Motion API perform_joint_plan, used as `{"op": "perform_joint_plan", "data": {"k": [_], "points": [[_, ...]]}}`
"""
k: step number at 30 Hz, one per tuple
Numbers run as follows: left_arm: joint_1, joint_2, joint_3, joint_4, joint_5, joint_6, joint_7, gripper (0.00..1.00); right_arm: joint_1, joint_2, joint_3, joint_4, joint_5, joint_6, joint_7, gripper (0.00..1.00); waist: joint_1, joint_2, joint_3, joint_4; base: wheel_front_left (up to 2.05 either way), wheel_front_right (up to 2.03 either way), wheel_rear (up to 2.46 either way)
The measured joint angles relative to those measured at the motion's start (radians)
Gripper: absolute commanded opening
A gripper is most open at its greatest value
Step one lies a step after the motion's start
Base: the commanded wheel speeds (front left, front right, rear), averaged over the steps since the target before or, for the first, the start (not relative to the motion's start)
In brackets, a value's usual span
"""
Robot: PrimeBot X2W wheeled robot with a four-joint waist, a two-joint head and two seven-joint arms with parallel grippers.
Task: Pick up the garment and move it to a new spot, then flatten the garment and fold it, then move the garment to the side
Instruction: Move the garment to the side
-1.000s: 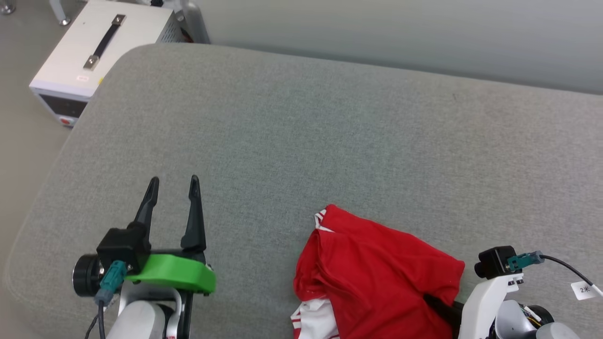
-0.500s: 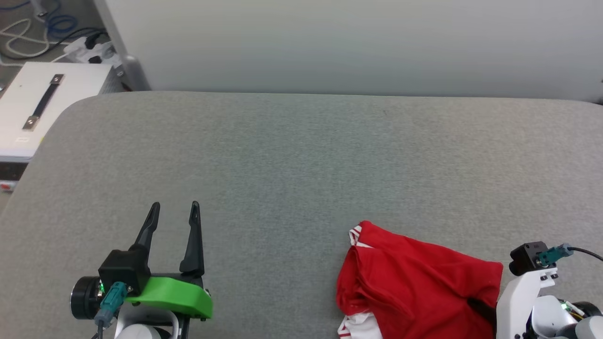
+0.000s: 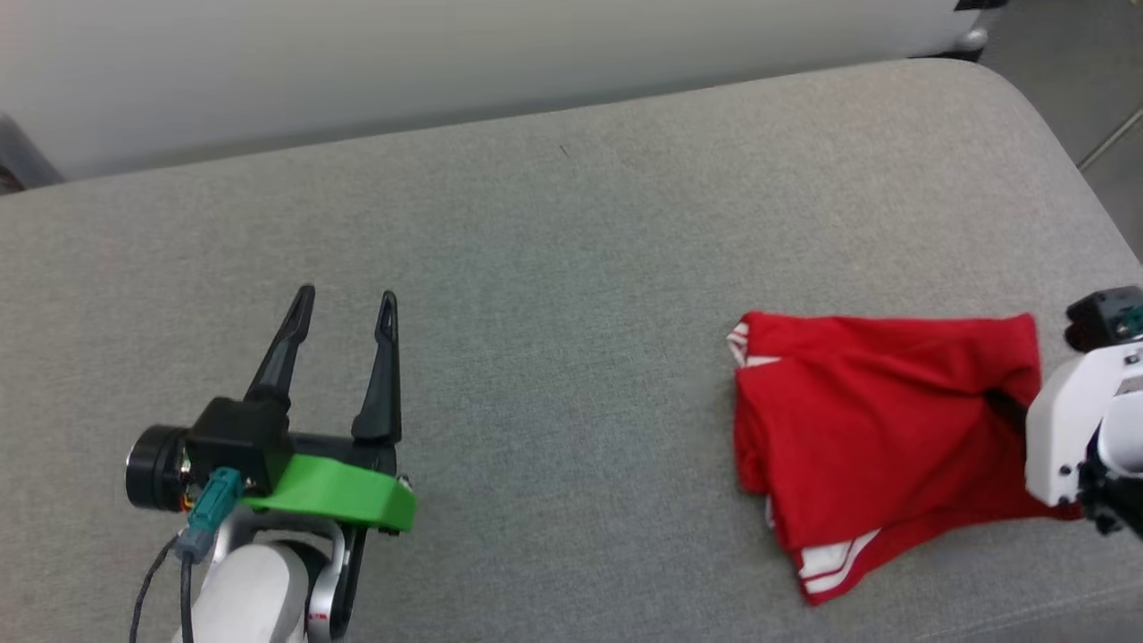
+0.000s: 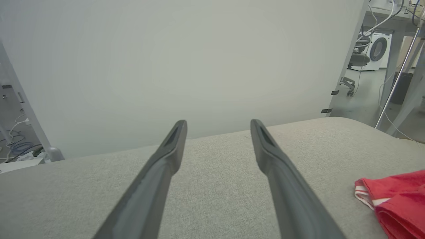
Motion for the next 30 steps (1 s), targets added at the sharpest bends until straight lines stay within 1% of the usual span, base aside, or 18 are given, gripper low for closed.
{"op": "perform_joint_plan", "data": {"k": [5,10,14,18,19,20,24,30], "points": [[-0.072,0.016,-0.020,-0.029,0.040,-0.005,0.023,1.00,-0.119,-0.055,-0.048,0.086,-0.055,0.000,-0.041,0.00,0.0000,0.0000,0.096,-0.038,0.00,0.00,0.00],[-0.120,0.027,-0.034,-0.075,0.066,-0.008,0.041,1.00,-0.203,-0.085,-0.108,0.178,-0.110,0.000,-0.082,0.00,0.0002,0.0000,0.186,-0.061,0.00,0.00,0.00],[-0.155,0.030,-0.050,-0.105,0.078,-0.015,0.050,1.00,-0.273,-0.108,-0.170,0.254,-0.177,0.000,-0.146,0.00,0.0002,0.0000,0.257,-0.068,0.00,0.00,0.00],[-0.196,0.030,-0.062,-0.120,0.095,-0.022,0.053,1.00,-0.347,-0.096,-0.266,0.330,-0.254,0.000,-0.207,0.00,0.0002,0.0000,0.323,-0.066,0.00,0.00,0.00],[-0.221,0.030,-0.066,-0.127,0.096,-0.027,0.053,1.00,-0.387,-0.090,-0.334,0.381,-0.314,0.000,-0.238,0.00,0.0003,0.0000,0.369,-0.058,0.00,0.00,0.00],[-0.229,0.030,-0.067,-0.129,0.097,-0.027,0.052,1.00,-0.398,-0.087,-0.358,0.393,-0.337,0.000,-0.250,0.00,0.0003,0.0000,0.384,-0.055,0.00,0.00,0.00],[-0.254,0.029,-0.074,-0.130,0.101,-0.034,0.049,1.00,-0.431,-0.074,-0.434,0.433,-0.410,0.000,-0.295,0.00,0.0002,0.0000,0.438,-0.036,0.00,0.00,0.00],[-0.283,0.022,-0.087,-0.111,0.102,-0.039,0.028,1.00,-0.455,-0.049,-0.532,0.476,-0.509,0.000,-0.335,0.00,0.0002,0.0000,0.498,0.002,0.00,0.00,0.00]]}}
